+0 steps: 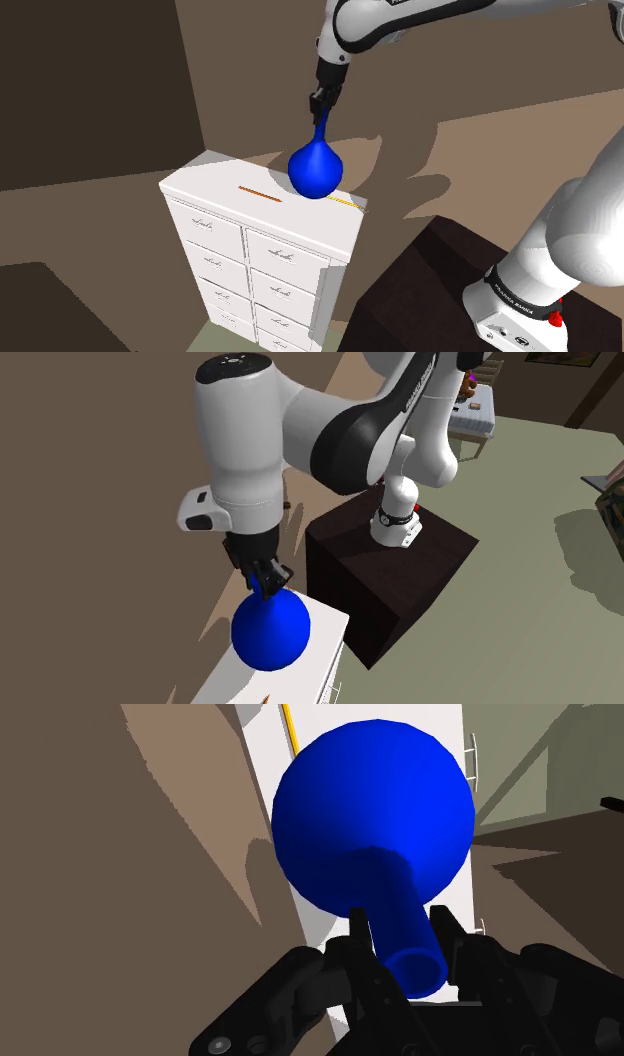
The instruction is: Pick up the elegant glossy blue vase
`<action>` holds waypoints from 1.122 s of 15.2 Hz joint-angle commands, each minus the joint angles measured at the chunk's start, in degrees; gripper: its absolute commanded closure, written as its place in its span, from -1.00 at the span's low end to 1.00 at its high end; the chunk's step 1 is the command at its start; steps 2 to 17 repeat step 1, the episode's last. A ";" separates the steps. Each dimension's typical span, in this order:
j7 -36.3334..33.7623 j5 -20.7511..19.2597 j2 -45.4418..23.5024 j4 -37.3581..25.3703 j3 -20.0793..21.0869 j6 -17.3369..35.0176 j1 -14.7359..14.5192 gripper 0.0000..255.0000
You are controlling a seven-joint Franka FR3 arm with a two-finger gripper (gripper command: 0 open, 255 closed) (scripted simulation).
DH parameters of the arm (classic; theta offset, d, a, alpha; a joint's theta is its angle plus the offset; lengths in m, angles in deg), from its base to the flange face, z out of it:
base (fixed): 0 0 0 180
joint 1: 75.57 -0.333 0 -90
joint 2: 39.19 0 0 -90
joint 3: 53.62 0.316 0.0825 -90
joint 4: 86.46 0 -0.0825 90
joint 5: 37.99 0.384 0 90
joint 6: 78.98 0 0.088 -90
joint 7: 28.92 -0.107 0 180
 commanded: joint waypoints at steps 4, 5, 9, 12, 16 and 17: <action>-0.04 0.00 0.13 -0.50 0.01 -0.53 -0.01 1.00; -0.04 0.00 0.13 -0.50 0.01 -0.53 -0.01 1.00; -0.04 0.00 0.13 -0.50 0.01 -0.53 -0.01 1.00; -0.04 0.00 0.13 -0.50 0.01 -0.53 -0.01 1.00; -0.04 0.00 0.13 -0.50 0.01 -0.53 -0.01 1.00; -0.04 0.00 0.13 -0.50 0.01 -0.53 -0.01 1.00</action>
